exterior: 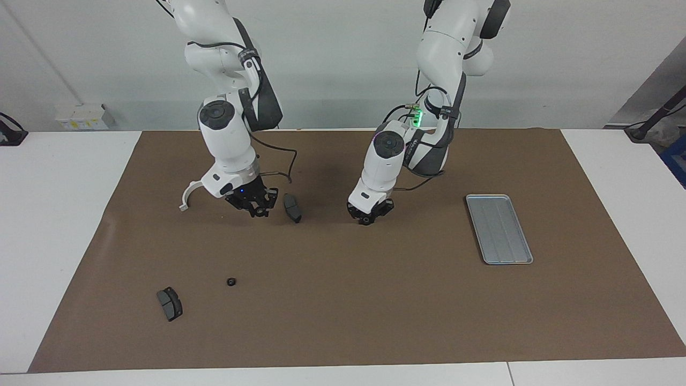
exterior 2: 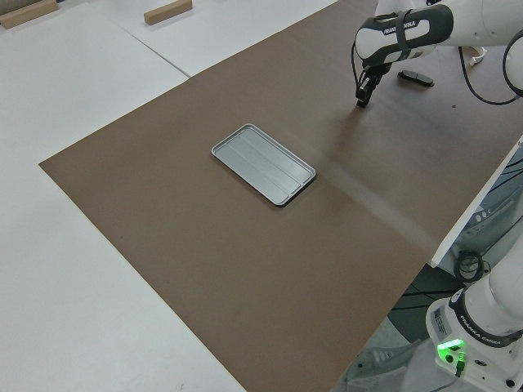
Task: Pick bearing gear from pile to tray
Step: 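Place the gear on the tray while the right gripper sets another mid-table, then move the left gripper to the gear while the right gripper reaches another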
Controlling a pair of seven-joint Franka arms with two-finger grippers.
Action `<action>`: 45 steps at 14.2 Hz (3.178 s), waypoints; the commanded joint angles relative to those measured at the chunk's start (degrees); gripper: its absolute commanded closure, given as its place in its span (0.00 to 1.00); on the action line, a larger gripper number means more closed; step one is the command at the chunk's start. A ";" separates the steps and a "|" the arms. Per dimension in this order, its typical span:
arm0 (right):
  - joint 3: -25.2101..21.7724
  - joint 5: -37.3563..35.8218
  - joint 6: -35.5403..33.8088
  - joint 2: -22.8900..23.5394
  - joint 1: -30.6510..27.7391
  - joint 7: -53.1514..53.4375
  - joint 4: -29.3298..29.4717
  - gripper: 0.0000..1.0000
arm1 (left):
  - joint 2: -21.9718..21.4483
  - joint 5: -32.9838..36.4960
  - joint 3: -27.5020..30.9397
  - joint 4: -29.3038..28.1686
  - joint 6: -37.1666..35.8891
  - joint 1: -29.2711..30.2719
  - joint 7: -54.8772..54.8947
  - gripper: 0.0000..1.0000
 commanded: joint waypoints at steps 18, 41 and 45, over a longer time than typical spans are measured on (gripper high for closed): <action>0.05 -8.48 0.63 23.60 16.62 25.05 23.97 0.76 | -7.84 0.56 0.49 -2.30 -15.33 34.32 53.44 0.96; -0.04 -7.69 0.02 19.20 -10.18 -9.73 19.31 0.00 | -7.23 0.38 0.14 -0.55 -10.50 17.29 17.97 0.44; -0.04 -8.48 -0.07 21.75 -11.86 -13.00 21.06 0.09 | -5.30 -0.23 0.05 0.76 -3.65 10.35 3.55 0.43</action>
